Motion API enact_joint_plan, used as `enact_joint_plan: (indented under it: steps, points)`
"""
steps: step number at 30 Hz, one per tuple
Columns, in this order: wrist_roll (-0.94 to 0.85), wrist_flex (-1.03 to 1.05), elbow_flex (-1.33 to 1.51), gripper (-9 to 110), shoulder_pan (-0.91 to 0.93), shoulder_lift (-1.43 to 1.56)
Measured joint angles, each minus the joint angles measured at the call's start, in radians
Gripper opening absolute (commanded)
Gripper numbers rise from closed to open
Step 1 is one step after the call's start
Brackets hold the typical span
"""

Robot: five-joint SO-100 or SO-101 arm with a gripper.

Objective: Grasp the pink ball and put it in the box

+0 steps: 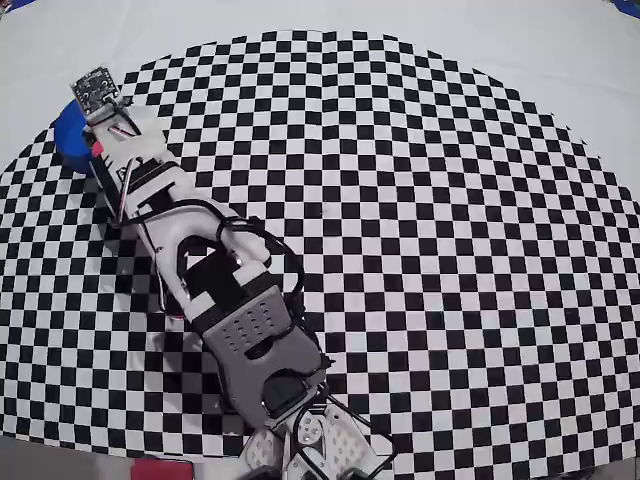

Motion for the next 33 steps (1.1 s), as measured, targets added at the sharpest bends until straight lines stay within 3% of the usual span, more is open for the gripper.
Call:
enact_joint_plan:
  steps: [33]
  points:
    - [0.0,0.04,-0.327,0,0.0,-0.253]
